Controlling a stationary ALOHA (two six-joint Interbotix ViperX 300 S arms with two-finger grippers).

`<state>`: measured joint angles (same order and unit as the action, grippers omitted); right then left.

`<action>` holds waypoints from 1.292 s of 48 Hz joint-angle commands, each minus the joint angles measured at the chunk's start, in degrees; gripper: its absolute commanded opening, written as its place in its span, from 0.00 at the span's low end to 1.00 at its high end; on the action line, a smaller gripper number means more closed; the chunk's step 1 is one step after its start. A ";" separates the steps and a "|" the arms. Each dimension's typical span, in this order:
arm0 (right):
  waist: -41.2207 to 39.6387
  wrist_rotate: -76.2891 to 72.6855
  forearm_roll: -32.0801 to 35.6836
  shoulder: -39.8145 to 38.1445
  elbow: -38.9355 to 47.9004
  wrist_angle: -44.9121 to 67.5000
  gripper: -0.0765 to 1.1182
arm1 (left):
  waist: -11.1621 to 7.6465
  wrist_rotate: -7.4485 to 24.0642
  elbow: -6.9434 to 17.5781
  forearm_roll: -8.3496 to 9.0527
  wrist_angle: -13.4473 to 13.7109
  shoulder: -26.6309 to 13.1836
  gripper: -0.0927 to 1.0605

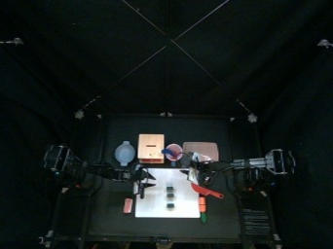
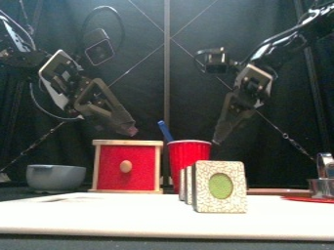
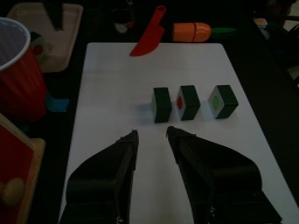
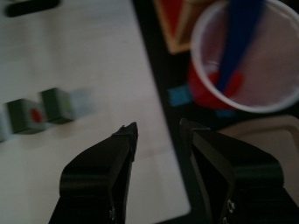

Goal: Place sushi on board then cut the sushi with the knife then place the pieces on the plate
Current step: Place the 4 sushi pieces on the plate

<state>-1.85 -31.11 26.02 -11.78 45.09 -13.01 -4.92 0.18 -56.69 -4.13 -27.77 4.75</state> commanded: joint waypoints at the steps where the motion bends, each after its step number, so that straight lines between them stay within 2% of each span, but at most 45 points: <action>1: 4.66 -0.09 0.18 0.97 -3.43 0.53 0.73 | 0.18 0.00 1.05 -0.26 -0.26 0.18 0.72; 11: 10.02 0.00 0.44 6.94 -7.29 0.62 0.71 | 0.26 0.00 1.05 -0.26 -0.26 0.18 0.72; 24: 10.99 0.00 0.26 13.71 -10.72 0.44 0.66 | 0.18 0.00 1.05 -0.26 -0.26 0.18 0.72; 36: 10.63 -0.09 0.00 15.29 -12.39 0.00 0.68 | 0.18 -0.09 0.88 -0.26 -0.26 0.18 0.72; 49: 10.55 0.00 -0.18 16.35 -12.83 -0.18 0.76 | 0.18 -0.09 0.70 -0.26 -0.26 0.18 0.72; 62: 10.11 0.44 0.35 19.16 -13.54 -0.26 0.75 | 0.18 -0.09 0.70 -0.26 -0.26 0.18 0.72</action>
<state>8.79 -31.29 26.10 7.82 32.70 -13.45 -4.83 0.18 -56.69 -4.31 -27.77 4.75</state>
